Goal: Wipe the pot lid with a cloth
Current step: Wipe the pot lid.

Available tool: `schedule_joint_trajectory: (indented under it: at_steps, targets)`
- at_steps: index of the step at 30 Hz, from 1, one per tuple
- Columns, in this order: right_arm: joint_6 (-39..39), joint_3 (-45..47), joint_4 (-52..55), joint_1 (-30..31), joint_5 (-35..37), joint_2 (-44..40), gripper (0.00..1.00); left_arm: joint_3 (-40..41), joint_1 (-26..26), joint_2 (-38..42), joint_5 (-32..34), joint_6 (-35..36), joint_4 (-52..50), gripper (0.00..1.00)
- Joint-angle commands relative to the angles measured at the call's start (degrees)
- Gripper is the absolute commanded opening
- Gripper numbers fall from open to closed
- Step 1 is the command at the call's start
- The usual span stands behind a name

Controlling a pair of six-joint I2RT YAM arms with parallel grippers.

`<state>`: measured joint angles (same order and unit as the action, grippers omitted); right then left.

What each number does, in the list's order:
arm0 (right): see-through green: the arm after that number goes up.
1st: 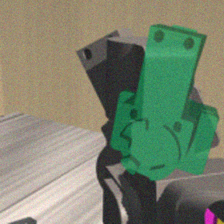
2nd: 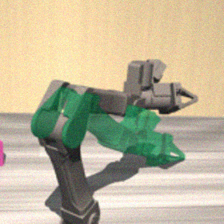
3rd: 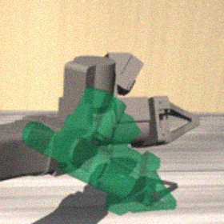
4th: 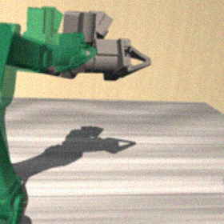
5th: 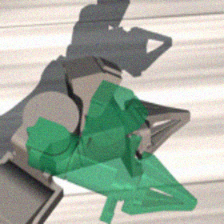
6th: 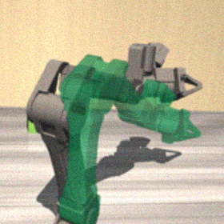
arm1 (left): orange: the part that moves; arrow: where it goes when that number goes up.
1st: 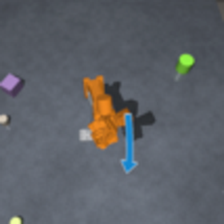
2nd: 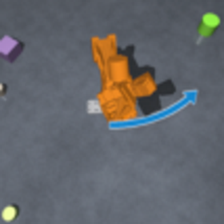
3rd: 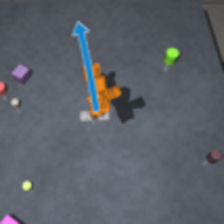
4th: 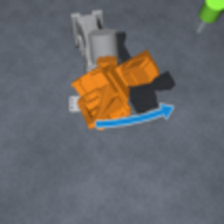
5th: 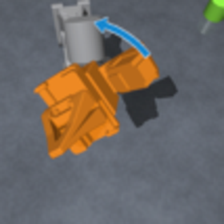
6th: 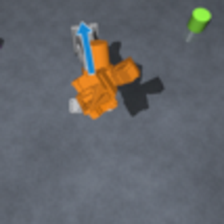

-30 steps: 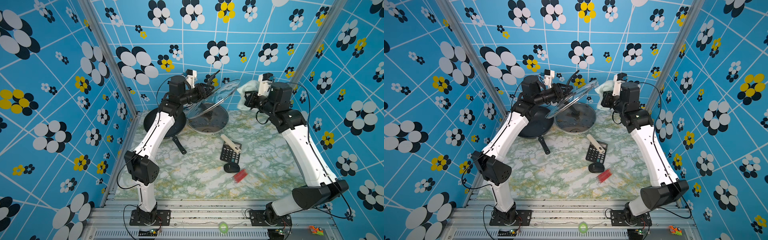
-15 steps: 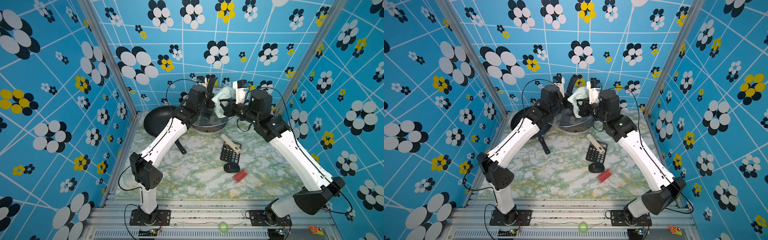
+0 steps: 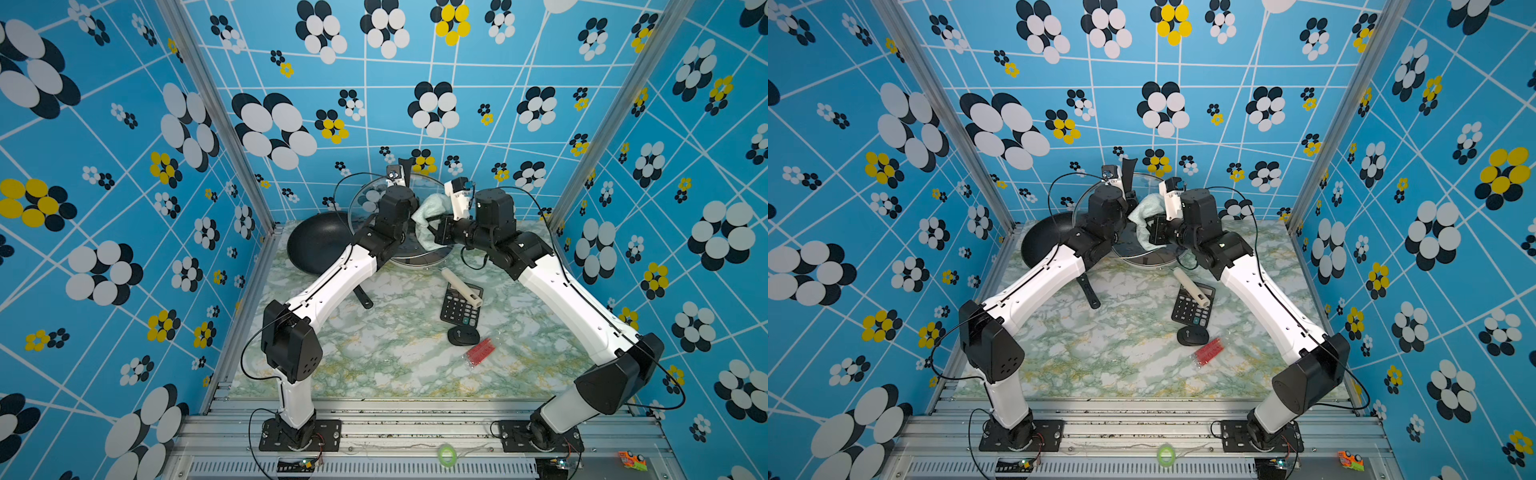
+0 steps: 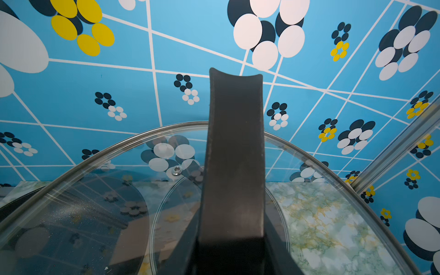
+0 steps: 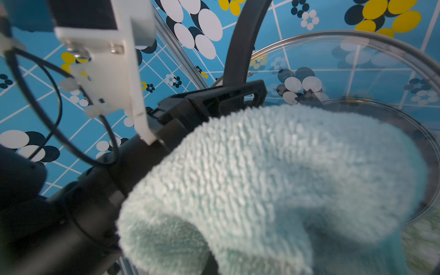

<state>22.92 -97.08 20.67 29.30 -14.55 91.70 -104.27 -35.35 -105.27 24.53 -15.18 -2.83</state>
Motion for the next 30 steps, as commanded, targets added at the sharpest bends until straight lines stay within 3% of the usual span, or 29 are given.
schedule_joint_trajectory:
  at_steps: [1,9,15,21,30]
  targets:
    - [3.2,1.6,1.3,-5.5,-3.8,1.4,0.0,0.2,-1.4,9.7,-2.3,2.3,14.5,0.0]
    - [1.6,-8.8,5.6,-9.6,-7.2,9.5,0.0,8.6,-4.0,15.4,-16.0,7.8,17.9,0.0]
    - [-0.9,-22.5,11.3,-10.2,-12.3,18.3,0.0,9.0,-7.8,16.5,-19.5,12.9,15.2,0.0]
    - [-0.3,-25.2,12.5,-10.2,-13.1,20.5,0.0,10.1,-8.0,17.0,-13.2,13.0,17.1,0.0]
    - [1.6,-6.6,8.8,-9.4,-13.0,8.4,0.0,6.4,-5.4,12.6,0.0,9.3,18.2,0.0]
